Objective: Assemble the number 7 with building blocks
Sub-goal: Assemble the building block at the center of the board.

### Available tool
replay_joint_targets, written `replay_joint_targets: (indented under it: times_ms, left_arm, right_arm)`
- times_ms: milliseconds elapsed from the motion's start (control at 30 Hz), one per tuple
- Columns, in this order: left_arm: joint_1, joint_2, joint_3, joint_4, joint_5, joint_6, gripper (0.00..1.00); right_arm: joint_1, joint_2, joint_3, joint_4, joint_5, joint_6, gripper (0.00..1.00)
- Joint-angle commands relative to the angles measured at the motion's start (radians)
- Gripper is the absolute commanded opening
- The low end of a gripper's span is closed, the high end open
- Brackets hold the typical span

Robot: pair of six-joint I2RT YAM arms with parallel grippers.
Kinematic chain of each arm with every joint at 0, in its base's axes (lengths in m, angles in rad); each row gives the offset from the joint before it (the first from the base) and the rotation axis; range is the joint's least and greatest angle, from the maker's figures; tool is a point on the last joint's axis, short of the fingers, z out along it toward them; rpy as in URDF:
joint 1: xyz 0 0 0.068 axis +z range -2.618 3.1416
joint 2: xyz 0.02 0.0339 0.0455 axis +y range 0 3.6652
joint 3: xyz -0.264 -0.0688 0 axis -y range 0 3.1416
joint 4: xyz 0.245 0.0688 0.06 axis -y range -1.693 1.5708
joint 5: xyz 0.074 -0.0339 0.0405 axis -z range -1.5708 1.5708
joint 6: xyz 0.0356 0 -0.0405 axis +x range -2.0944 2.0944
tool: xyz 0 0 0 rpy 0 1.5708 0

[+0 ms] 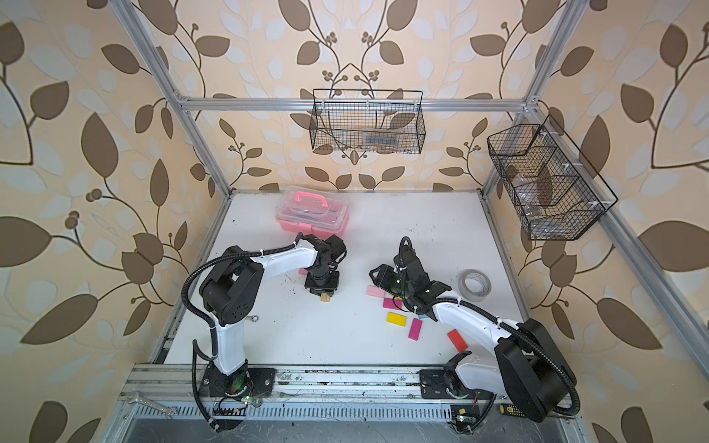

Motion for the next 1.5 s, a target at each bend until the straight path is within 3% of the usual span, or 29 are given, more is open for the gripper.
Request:
replay_joint_targets:
  times_ms: [0,1467]
  left_arm:
    - [0.012,0.012,0.037,-0.047,-0.034,0.029,0.36]
    - [0.044,0.085,0.113,-0.069,-0.019,0.094,0.37]
  right_arm:
    - [-0.003,0.019,0.022,0.019,-0.004,0.012,0.52]
    - [0.008,0.066,0.038,0.049,0.018,0.037,0.52]
